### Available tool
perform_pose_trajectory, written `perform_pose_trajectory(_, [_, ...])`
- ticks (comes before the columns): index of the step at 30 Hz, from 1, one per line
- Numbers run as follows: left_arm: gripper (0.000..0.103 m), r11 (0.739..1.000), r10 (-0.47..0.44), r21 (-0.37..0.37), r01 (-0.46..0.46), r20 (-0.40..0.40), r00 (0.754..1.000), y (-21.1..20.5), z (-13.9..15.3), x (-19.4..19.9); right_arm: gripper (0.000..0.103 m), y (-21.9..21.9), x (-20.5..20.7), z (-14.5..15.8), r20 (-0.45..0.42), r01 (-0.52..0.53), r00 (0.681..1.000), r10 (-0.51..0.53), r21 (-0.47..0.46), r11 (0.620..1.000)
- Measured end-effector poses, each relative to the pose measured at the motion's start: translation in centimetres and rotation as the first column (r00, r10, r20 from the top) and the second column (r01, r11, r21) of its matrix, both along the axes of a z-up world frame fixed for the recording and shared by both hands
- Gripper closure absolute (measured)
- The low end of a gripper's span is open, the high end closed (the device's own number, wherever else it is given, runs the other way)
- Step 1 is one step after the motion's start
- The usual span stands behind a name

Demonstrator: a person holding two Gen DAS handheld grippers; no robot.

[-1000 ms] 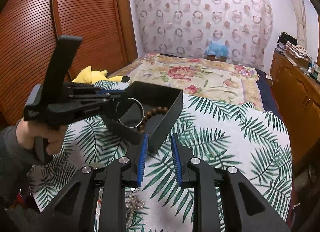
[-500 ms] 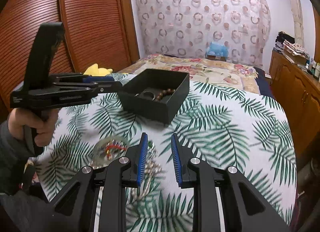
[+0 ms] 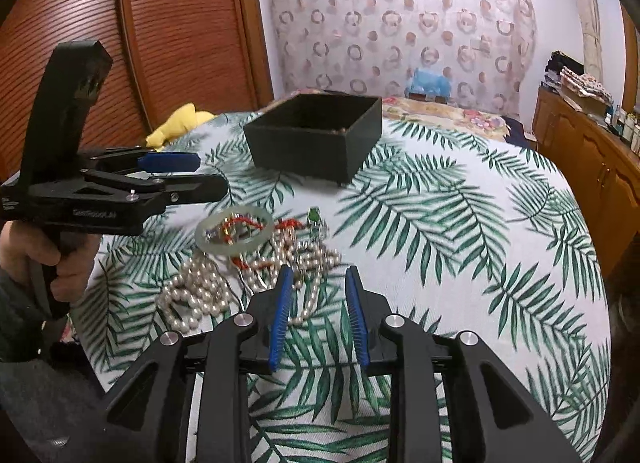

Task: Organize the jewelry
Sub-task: 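Grasp the pale green jade bangle with the left tool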

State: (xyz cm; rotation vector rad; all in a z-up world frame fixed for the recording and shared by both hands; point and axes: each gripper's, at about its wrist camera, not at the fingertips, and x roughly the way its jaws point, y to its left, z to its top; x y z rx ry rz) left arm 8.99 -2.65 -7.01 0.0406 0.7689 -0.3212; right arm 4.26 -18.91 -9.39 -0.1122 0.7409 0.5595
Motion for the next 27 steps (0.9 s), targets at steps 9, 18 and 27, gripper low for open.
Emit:
perform_pose_trajectory(9, [0.020, 1.000, -0.012, -0.005, 0.012, -0.073, 0.997, -1.0, -2.0, 0.1, 0.073, -0.2, -0.5, -1.6, -0.027, 0.003, 1.000, -0.004, -0.006, 1.000])
perform_pose_trajectory(18, [0.020, 1.000, -0.012, -0.013, 0.010, -0.140, 0.990, -1.3, -3.5, 1.1, 0.073, -0.1, -0.6, -1.8, -0.026, -0.002, 1.000, 0.002, -0.003, 1.000])
perform_pose_trajectory(27, [0.034, 1.000, 0.002, -0.004, -0.002, -0.115, 0.993, -1.2, -3.6, 0.7, 0.073, -0.1, -0.6, -1.8, -0.028, -0.001, 1.000, 0.001, -0.003, 1.000])
